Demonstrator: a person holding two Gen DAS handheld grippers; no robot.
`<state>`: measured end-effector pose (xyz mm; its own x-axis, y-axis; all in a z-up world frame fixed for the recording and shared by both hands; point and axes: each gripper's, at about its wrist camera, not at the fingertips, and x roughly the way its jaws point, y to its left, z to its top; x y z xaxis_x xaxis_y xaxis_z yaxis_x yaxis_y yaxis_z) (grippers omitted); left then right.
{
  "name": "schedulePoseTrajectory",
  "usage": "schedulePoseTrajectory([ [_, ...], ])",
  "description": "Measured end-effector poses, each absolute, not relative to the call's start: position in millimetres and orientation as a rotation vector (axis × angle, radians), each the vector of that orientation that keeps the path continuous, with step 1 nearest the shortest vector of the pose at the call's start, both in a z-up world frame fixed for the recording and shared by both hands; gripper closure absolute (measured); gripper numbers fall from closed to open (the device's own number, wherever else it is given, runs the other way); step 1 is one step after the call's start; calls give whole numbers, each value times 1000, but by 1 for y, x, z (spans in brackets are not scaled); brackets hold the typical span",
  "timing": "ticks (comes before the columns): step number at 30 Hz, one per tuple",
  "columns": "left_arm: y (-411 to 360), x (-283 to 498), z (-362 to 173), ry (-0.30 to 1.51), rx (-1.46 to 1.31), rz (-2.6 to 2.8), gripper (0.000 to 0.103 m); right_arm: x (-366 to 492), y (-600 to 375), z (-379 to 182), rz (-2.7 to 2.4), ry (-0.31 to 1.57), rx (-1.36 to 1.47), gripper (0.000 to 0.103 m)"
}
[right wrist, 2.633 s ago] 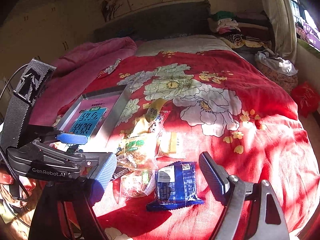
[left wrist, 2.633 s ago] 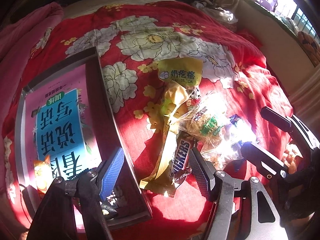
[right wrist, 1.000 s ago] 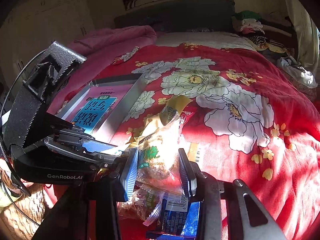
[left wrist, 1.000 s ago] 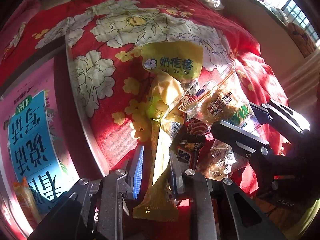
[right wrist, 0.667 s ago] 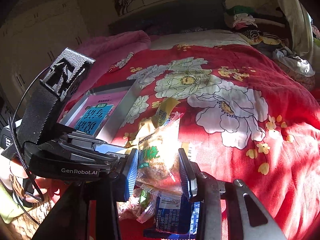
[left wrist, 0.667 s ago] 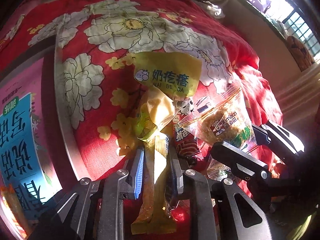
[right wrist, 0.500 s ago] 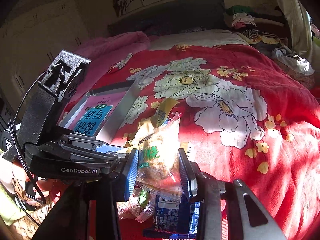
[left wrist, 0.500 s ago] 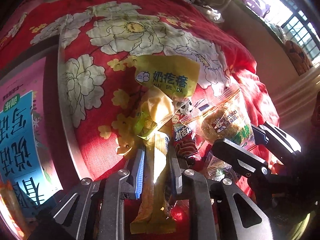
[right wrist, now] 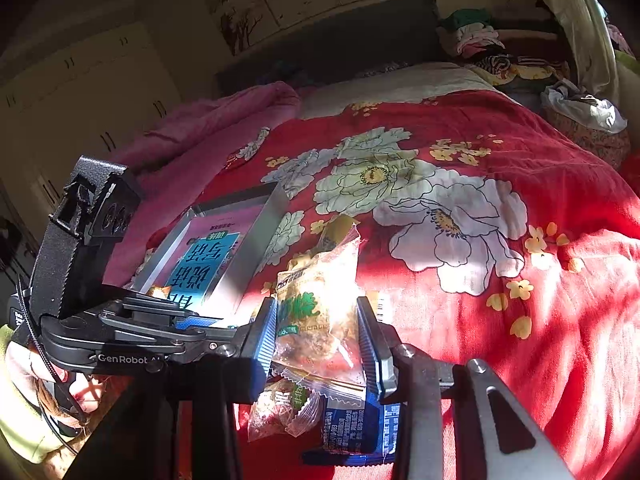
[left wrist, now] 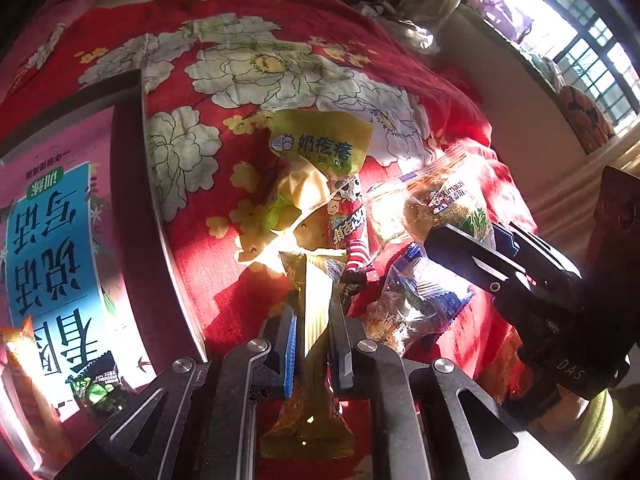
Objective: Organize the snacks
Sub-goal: 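Lift both held bags and carry them toward the metal tray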
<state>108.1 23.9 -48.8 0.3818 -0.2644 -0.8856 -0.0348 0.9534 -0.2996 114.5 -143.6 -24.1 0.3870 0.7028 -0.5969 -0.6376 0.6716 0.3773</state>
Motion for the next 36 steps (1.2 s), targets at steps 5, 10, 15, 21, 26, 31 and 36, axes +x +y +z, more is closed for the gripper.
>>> schedulePoseTrajectory([
  [5, 28, 98, -37, 1153, -288, -147, 91, 110, -145, -20, 854, 793, 101, 64],
  [10, 35, 88, -25, 1123, -292, -133, 91, 107, -151, -15, 851, 784, 138, 64],
  [15, 42, 83, -17, 1098, -306, -121, 91, 103, -152, -12, 842, 774, 133, 64],
  [21, 47, 76, -8, 1077, -309, -107, 91, 98, -151, -8, 843, 766, 135, 64],
  [26, 56, 70, -3, 1063, -324, -89, 91, 95, -150, -4, 845, 760, 142, 64],
  [31, 69, 63, 4, 1043, -339, -64, 91, 91, -146, -2, 847, 753, 124, 64],
  [36, 83, 58, 8, 1029, -361, -37, 91, 87, -140, 0, 858, 744, 108, 64],
])
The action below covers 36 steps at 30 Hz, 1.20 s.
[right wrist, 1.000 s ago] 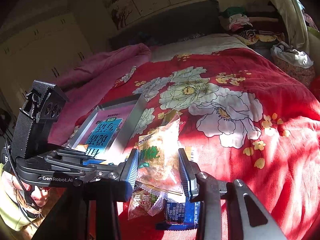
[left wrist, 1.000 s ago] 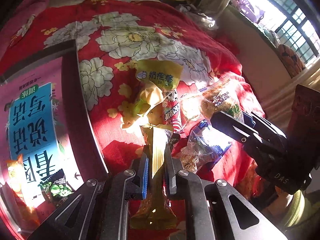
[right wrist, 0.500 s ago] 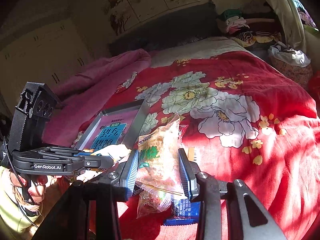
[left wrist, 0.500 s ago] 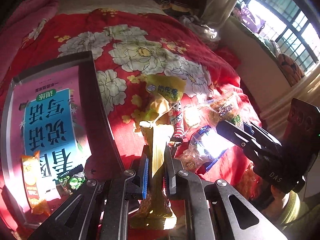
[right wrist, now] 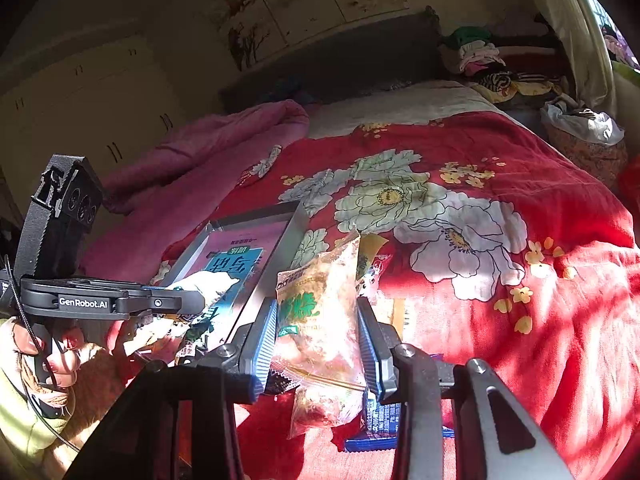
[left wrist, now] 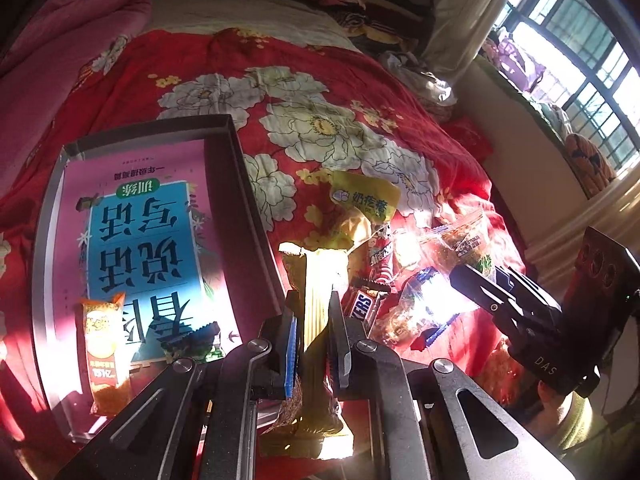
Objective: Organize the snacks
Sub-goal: 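Lift both held bags and carry them toward the metal tray, then lower the yellow strip bag and clear cookie bag over the workbook in the tray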
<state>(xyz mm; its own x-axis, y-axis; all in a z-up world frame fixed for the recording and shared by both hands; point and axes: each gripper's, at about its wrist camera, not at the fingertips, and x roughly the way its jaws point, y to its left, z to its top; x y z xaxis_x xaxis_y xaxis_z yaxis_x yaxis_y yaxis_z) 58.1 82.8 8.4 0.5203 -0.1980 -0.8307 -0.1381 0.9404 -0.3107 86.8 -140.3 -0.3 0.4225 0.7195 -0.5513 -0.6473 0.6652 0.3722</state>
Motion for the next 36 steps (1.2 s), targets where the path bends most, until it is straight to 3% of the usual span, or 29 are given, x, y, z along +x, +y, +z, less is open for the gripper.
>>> schedulePoseTrajectory([
  [36, 168, 6, 44, 900, -467, 120, 91, 50, -95, 25, 960, 706, 73, 64],
])
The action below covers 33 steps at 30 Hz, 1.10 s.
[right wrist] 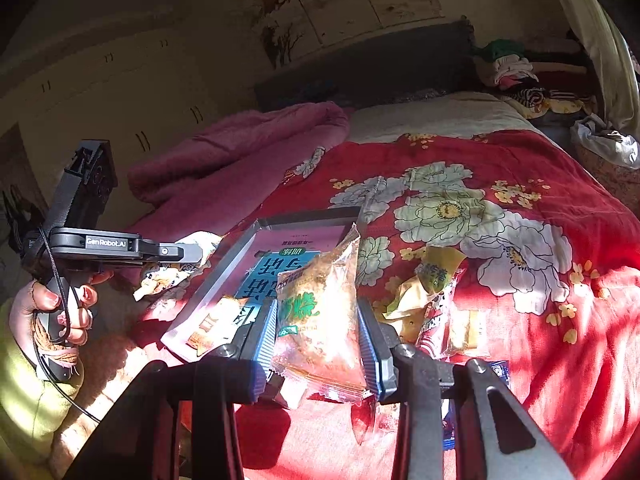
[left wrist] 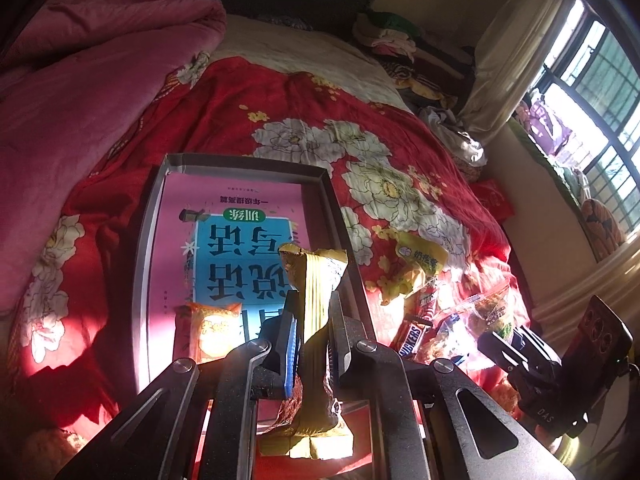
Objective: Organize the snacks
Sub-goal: 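Lower the yellow strip bag and clear cookie bag over the workbook in the tray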
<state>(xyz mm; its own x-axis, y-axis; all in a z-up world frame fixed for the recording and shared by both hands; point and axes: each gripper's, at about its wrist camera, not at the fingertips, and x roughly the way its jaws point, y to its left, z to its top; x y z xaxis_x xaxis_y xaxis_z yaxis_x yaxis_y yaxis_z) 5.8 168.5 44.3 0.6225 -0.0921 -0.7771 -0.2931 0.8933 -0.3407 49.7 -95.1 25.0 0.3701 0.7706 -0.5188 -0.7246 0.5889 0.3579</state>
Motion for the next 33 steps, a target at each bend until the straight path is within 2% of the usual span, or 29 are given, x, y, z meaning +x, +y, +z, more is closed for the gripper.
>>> schedulePoseTrajectory([
  [33, 185, -24, 36, 848, -516, 83, 91, 25, -43, 44, 954, 703, 30, 64],
])
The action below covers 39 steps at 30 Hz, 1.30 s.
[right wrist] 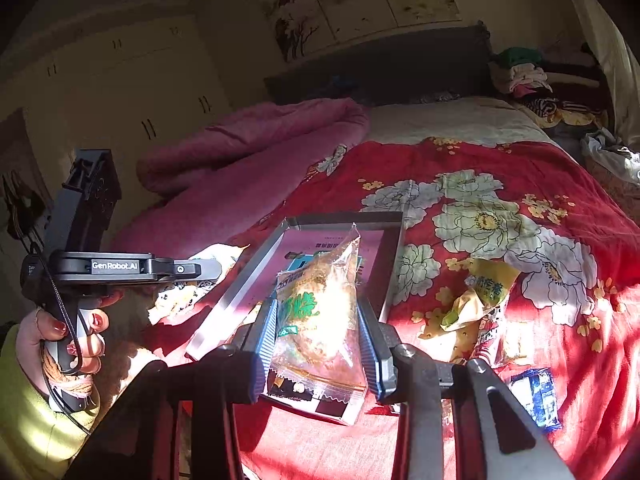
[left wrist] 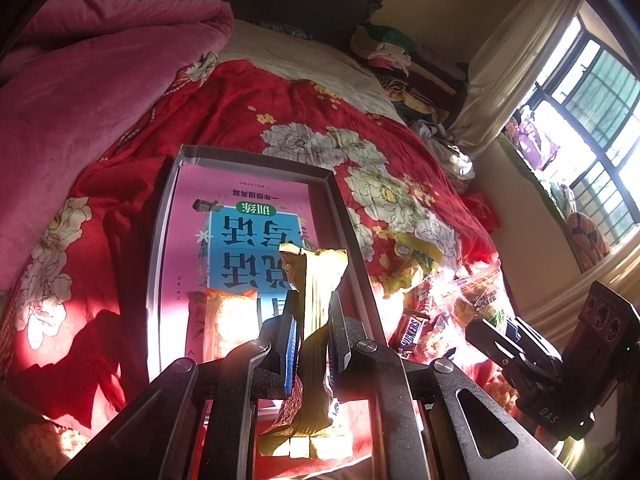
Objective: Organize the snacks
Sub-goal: 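Lower the yellow strip bag and clear cookie bag over the workbook in the tray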
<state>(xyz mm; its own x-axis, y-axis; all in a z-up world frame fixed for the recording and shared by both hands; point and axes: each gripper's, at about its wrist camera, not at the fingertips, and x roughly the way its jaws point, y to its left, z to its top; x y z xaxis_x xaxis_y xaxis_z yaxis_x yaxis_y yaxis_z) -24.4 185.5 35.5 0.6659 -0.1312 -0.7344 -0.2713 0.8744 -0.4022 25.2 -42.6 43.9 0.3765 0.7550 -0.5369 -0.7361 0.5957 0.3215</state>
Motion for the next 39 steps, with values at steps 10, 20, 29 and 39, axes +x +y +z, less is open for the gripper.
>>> schedulePoseTrajectory([
  [10, 179, -24, 26, 858, -502, 58, 91, 26, -34, 45, 929, 718, 35, 64],
  [20, 183, -22, 13, 874, -512, 41, 91, 28, -20, 38, 927, 743, 30, 64],
  [29, 184, -17, 3, 896, -510, 27, 91, 26, -12, 37, 927, 745, 12, 64],
  [39, 181, -12, -11, 935, -512, 18, 91, 29, -1, 21, 934, 787, -5, 64],
])
